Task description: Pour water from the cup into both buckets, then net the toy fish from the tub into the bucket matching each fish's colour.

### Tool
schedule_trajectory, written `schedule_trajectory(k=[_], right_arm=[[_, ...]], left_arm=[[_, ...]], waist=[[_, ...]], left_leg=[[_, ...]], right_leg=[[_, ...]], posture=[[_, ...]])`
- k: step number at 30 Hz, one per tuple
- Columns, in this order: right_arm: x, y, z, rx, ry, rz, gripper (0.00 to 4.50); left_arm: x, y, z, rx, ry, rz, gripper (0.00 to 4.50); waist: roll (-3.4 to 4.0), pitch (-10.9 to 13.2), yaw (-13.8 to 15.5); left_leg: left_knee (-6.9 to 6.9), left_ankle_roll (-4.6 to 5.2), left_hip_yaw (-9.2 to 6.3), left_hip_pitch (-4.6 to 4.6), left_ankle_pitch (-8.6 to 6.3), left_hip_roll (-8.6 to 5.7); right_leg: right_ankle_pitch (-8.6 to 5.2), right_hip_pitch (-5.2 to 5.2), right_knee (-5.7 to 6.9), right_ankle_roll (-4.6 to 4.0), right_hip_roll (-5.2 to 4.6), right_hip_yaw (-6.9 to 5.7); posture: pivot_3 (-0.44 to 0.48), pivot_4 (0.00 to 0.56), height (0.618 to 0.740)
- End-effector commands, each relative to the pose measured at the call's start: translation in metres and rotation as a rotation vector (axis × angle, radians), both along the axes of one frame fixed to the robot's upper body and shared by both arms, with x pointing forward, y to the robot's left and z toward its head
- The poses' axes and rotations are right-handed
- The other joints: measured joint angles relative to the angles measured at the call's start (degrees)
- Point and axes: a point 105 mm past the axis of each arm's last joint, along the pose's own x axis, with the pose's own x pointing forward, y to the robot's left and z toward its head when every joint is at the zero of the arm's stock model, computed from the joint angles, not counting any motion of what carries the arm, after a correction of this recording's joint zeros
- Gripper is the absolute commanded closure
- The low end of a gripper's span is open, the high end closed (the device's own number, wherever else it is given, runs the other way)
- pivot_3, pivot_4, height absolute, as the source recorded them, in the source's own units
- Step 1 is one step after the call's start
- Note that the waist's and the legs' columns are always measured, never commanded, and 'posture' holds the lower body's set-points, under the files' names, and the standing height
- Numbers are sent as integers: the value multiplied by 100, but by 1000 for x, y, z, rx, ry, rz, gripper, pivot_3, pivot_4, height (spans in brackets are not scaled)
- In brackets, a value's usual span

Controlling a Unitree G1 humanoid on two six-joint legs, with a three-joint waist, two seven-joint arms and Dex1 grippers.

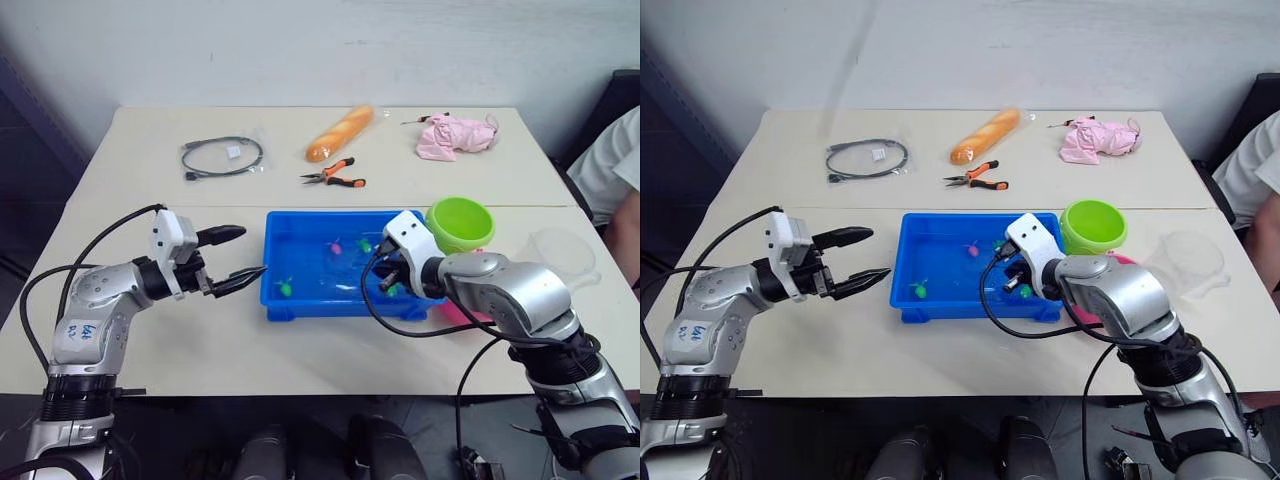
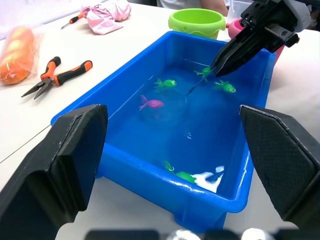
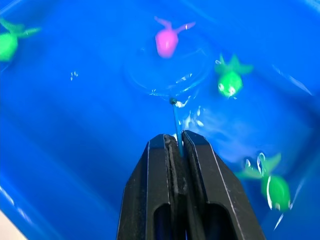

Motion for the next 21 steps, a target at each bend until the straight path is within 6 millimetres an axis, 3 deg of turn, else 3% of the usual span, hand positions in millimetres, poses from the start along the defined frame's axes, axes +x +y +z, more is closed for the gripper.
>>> schedule_trajectory(k=[1, 9, 13, 21], right_arm=[[-9, -1, 25, 53, -134, 82, 4500], [-42, -18, 40, 144, -254, 157, 4500], [-67, -38, 48, 200, -328, 147, 4500], [-107, -86, 35, 194, -341, 13, 4500]], left_arm=[[0, -5, 10, 1, -46, -16, 15], [-1, -17, 16, -21, -59, -78, 15], [-1, -34, 23, -41, -73, -153, 15], [-6, -80, 35, -76, -93, -349, 15]], waist=[[0, 0, 25], [0, 0, 31], [0, 0, 49], [-2, -1, 150]], left_leg=[[-1, 0, -2, 0, -1, 0], [-1, 6, 2, -4, -6, -1], [0, 5, -2, -3, -7, 0], [0, 13, 4, 4, -9, -1]], right_leg=[[0, 0, -1, 0, 0, -2], [5, 2, -11, 9, 3, -2], [5, 7, -15, 10, 5, -2], [14, 25, -54, 26, 12, 3]], posture=[[0, 150, 740], [0, 150, 740], [0, 150, 740], [0, 150, 740]])
